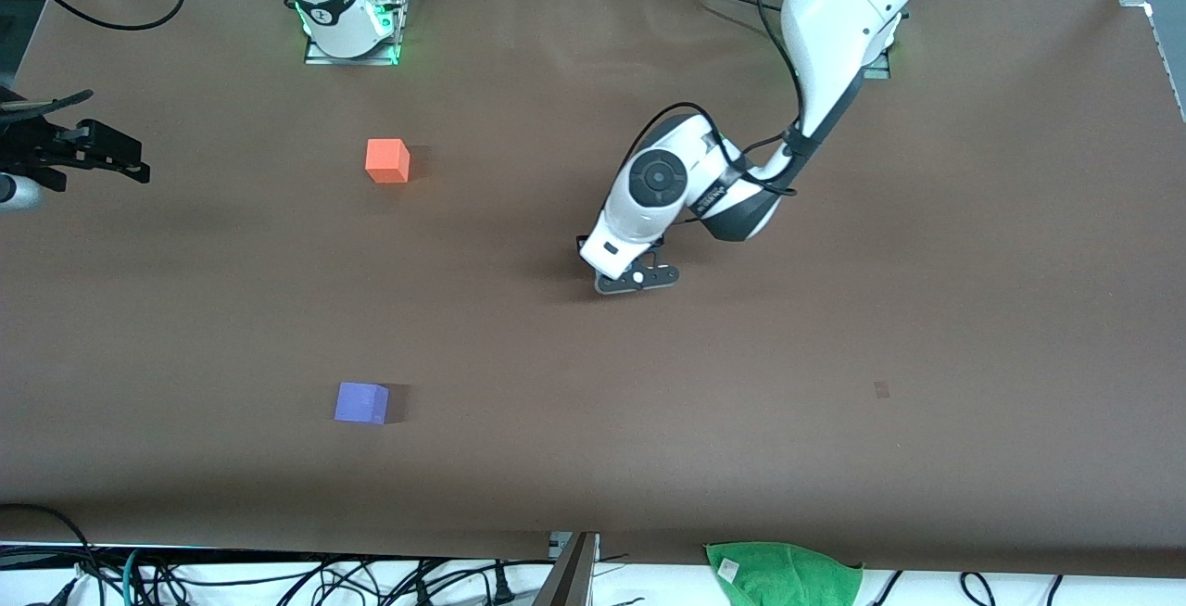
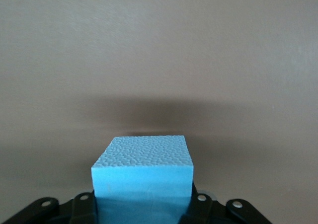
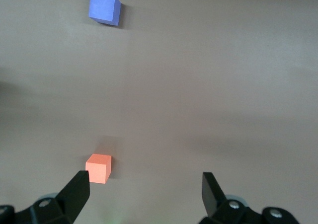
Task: Place blue block between orange and purple blocks
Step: 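Carry the blue cube with the left gripper toward the table middle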
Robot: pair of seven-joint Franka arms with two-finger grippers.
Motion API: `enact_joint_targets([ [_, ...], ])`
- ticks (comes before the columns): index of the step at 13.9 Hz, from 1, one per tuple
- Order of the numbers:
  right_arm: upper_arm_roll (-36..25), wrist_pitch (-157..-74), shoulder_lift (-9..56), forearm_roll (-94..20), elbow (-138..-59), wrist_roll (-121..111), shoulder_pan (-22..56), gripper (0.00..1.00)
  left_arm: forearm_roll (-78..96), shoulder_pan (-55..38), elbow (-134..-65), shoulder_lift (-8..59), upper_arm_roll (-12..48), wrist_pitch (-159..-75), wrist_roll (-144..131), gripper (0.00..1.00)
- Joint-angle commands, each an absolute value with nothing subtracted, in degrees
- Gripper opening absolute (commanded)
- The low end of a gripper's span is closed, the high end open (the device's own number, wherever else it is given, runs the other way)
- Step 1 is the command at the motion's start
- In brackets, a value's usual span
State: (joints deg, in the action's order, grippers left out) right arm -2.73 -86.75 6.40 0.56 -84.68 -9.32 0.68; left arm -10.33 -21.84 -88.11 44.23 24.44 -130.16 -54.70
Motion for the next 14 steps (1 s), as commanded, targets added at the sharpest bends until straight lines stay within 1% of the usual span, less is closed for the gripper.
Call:
enact_joint_targets([
  [1, -2.6, -87.4, 6.3, -0.1, -84.8, -10.4, 0.1, 1.0, -13.5, -25.4, -83.9, 47.6, 23.1, -129.4, -54.1, 0.18],
  [3, -2.5, -87.4, 6.5, -0.1, -84.8, -10.3, 0.2, 1.0, -13.7, -26.5, -82.4, 49.4, 23.0, -129.4, -54.4, 0.24],
  [4, -2.5, -87.5, 6.6, -0.1, -84.8, -10.2, 0.4, 1.0, -13.7, -27.0, -82.4, 49.9, 22.9, -129.4, -54.5, 0.23],
  [5, -2.5, -87.5, 6.7, 0.0, -84.8, -9.8, 0.5, 1.0, -13.8, -27.0, -82.4, 50.0, 22.9, -129.5, -54.3, 0.29],
  [6, -2.4, -87.6, 7.2, -0.1, -84.8, -9.8, 0.6, 1.0, -13.8, -26.9, -82.3, 49.9, 22.9, -129.6, -54.1, 0.66],
  [7, -2.4, -87.9, 7.9, -0.1, -84.8, -9.8, 0.6, 1.0, -13.9, -26.9, -82.3, 49.7, 22.8, -129.6, -54.0, 1.0],
  [9, -2.4, -88.0, 8.3, 0.1, -84.9, -9.9, 0.6, 1.0, -13.2, -26.3, -82.1, 48.5, 23.0, -129.5, -54.5, 1.0],
  [10, -2.4, -88.3, 9.6, 0.3, -84.9, -9.8, 0.7, 1.0, -13.1, -25.7, -82.1, 47.6, 23.1, -129.1, -54.5, 1.0],
  [12, -2.5, -89.1, 11.5, -0.4, -84.9, -10.3, 0.3, 1.0, -13.0, -24.5, -82.2, 44.4, 23.4, -127.6, -54.6, 1.0],
  [14, -2.5, -90.1, 12.5, -0.3, -84.9, -10.3, 0.3, 1.0, -11.6, -23.0, -82.1, 40.5, 23.6, -120.9, -54.1, 1.0],
])
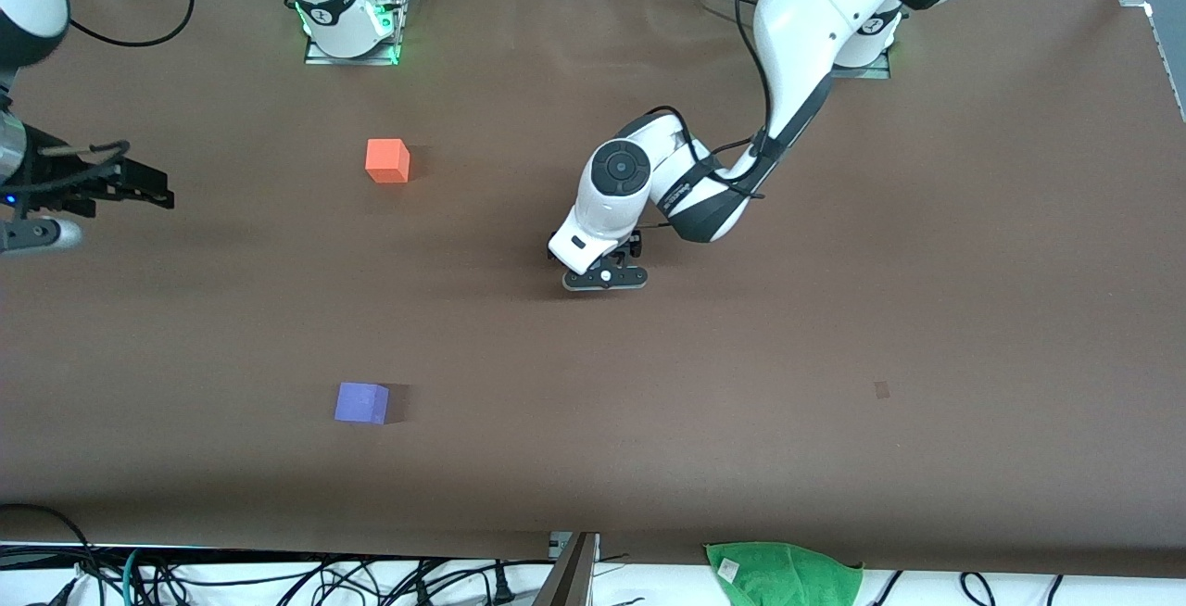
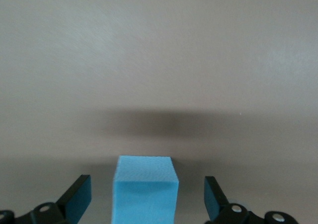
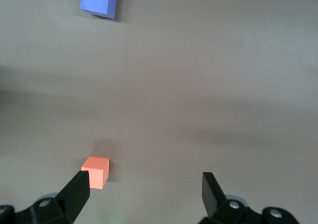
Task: Place blue block between orange and purple blocks
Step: 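Set the blue cube down with the left gripper while the right gripper reaches it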
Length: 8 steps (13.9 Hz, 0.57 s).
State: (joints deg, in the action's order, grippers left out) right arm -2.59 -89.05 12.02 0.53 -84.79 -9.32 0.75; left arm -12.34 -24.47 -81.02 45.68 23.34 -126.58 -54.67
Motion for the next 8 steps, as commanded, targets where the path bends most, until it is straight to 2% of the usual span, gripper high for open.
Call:
enact_joint_targets([
  [1, -2.5, -90.9, 13.0, -0.4, -84.9, -9.8, 0.7, 1.0, -11.4, -22.1, -82.1, 38.2, 23.5, -118.8, -53.3, 1.0],
  [4, -2.0, -93.5, 14.6, -0.5, -84.9, -5.0, 3.8, 1.0, -9.7, -16.5, -82.0, 33.0, 23.7, -110.8, -49.0, 1.0],
  [7, -1.9, -97.5, 17.4, -2.5, -84.9, 7.6, 11.3, 1.0, -8.2, -6.5, -81.3, 28.3, 23.5, -101.8, -39.0, 1.0],
  [8, -1.9, -99.6, 18.6, -3.2, -84.9, 11.6, 14.3, 1.0, -8.3, -3.4, -81.3, 27.8, 23.4, -101.1, -36.9, 1.0],
])
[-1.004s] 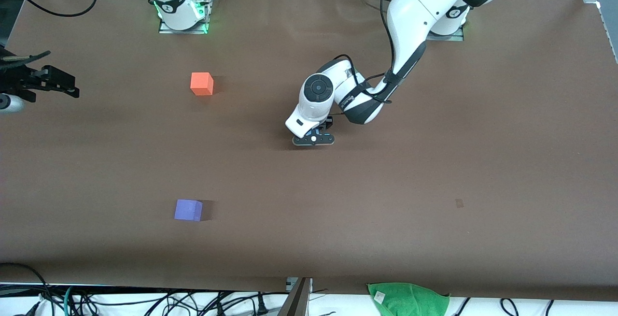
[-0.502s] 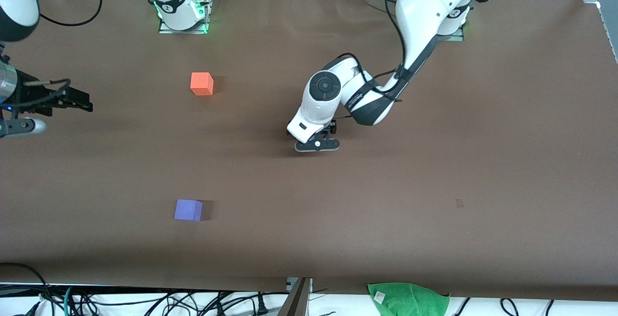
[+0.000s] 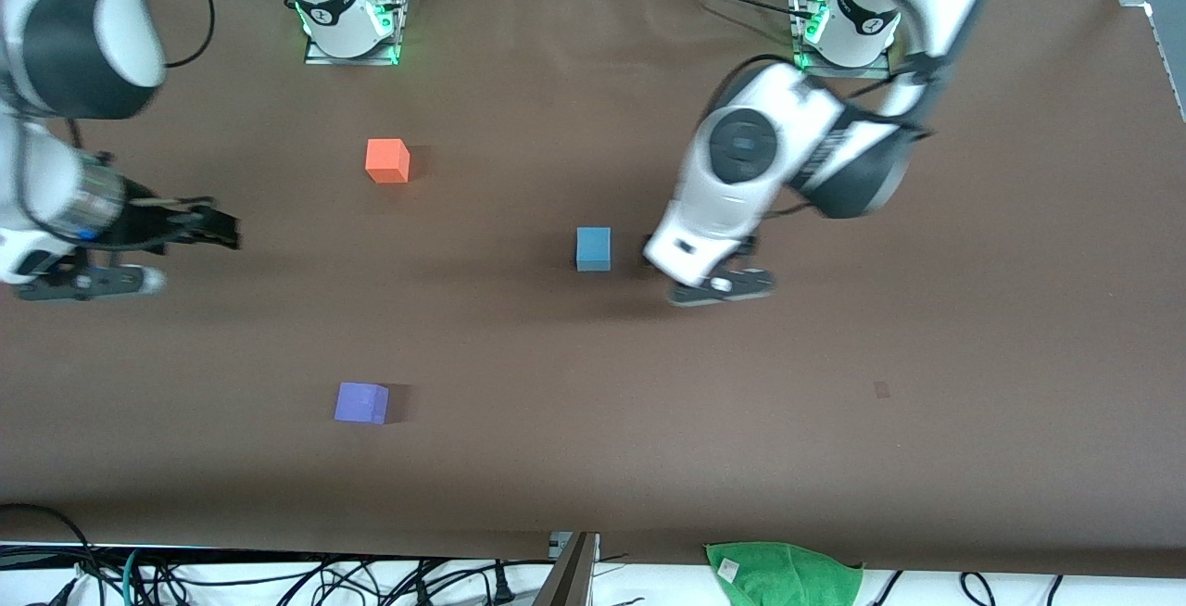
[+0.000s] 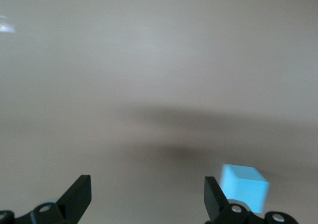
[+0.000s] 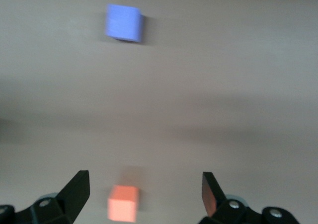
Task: Place blue block between orange and purple blocks
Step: 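Set the blue cube down with the left gripper while the right gripper reaches it, then grasp the blue cube with the right gripper while the left gripper withdraws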
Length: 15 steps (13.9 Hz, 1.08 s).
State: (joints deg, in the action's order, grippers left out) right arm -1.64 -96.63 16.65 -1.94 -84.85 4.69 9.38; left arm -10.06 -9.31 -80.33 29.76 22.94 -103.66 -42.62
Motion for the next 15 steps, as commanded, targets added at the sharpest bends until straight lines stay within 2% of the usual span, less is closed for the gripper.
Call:
enact_joint_targets([
  [1, -1.9, -102.2, 20.1, -3.2, -84.9, 16.0, 17.4, 1.0, -9.0, -0.6, -81.3, 27.1, 23.3, -101.1, -34.4, 1.0],
  [4, -2.0, -112.7, 26.5, -2.7, -84.8, 29.1, 27.0, 1.0, -8.2, 9.5, -81.4, 25.9, 23.4, -99.5, -22.3, 1.0],
  [7, -2.1, -123.2, 32.2, -2.4, -84.8, 38.4, 33.8, 1.0, -7.0, 15.0, -81.7, 24.8, 23.2, -99.8, -20.4, 1.0],
  [9, -2.1, -128.8, 35.1, -2.5, -84.8, 41.2, 36.6, 1.0, -7.8, 14.2, -84.5, 21.8, 20.7, -100.2, -20.3, 1.0],
  [11, -2.1, -131.7, 37.3, -2.4, -84.7, 43.7, 38.7, 1.0, -6.9, 10.4, -88.7, 16.8, 15.1, -103.1, -17.9, 1.0],
  [15, -2.3, -134.4, 40.2, -2.4, -84.6, 48.2, 42.7, 1.0, -1.6, 0.5, -98.3, 5.4, 3.1, -102.9, -10.2, 1.0],
])
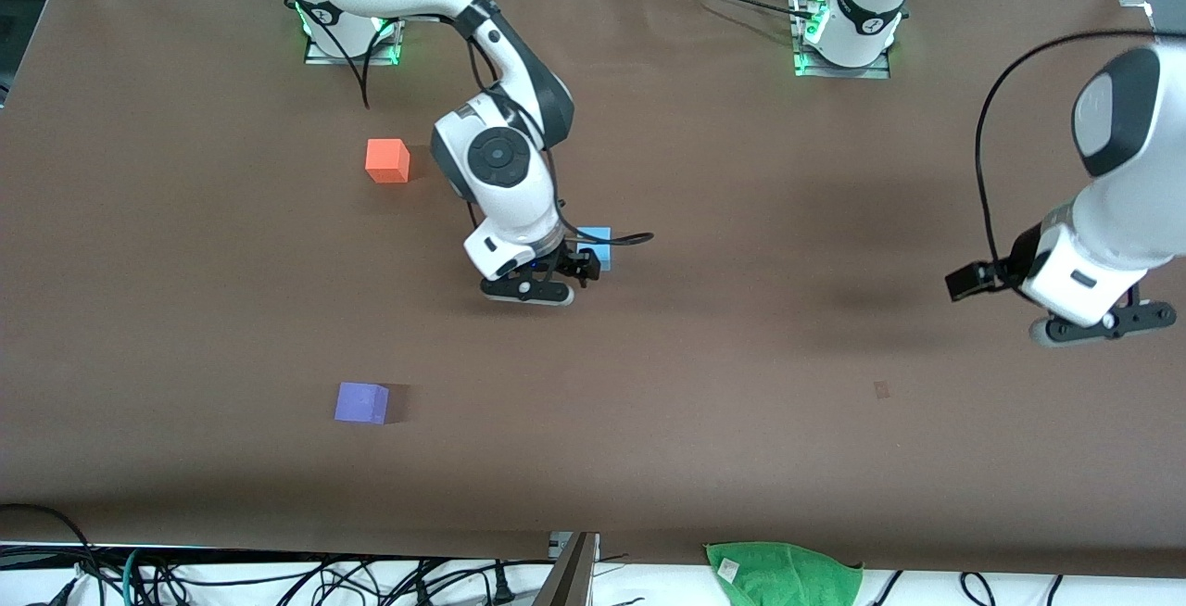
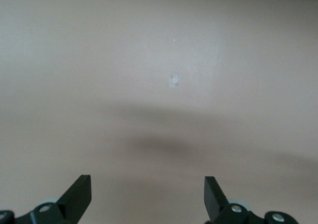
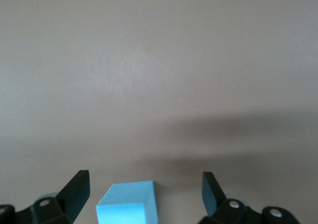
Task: Place blue block between orange and purple blocks
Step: 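Grasp the blue cube with the right gripper while the left gripper withdraws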
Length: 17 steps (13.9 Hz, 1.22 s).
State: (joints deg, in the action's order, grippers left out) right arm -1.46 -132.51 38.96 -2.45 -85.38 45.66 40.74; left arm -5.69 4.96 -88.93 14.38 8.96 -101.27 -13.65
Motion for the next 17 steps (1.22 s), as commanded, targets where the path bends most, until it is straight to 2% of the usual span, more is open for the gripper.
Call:
enact_joint_targets([
  [1, -2.3, -135.4, 40.8, -2.3, -84.6, 49.0, 43.4, 1.0, 1.2, -1.0, -100.0, 2.9, 0.6, -102.6, -10.5, 1.0],
  [3, -2.4, -135.6, 41.7, -0.8, -84.6, 49.1, 44.6, 1.0, 1.9, -1.6, -100.3, -0.9, 0.4, -99.6, -10.2, 1.0],
  [5, -2.4, -135.7, 42.9, 0.6, -84.6, 49.2, 45.8, 1.0, 0.7, -2.3, -100.6, -1.1, 0.5, -98.9, -10.2, 1.0],
  [7, -2.4, -135.8, 43.9, 0.6, -84.6, 49.2, 46.7, 1.0, -1.1, -2.6, -100.4, -4.0, 0.8, -96.3, -10.2, 1.0],
  [12, -2.4, -136.9, 45.6, 0.6, -84.6, 49.2, 47.5, 1.0, -1.9, -2.7, -89.6, 0.3, 2.1, -85.5, -10.2, 1.0],
  [17, -2.3, -136.9, 46.8, 0.6, -84.6, 49.2, 48.2, 1.0, -1.5, -2.0, -87.6, 0.5, 1.6, -86.5, -9.8, 1.0],
])
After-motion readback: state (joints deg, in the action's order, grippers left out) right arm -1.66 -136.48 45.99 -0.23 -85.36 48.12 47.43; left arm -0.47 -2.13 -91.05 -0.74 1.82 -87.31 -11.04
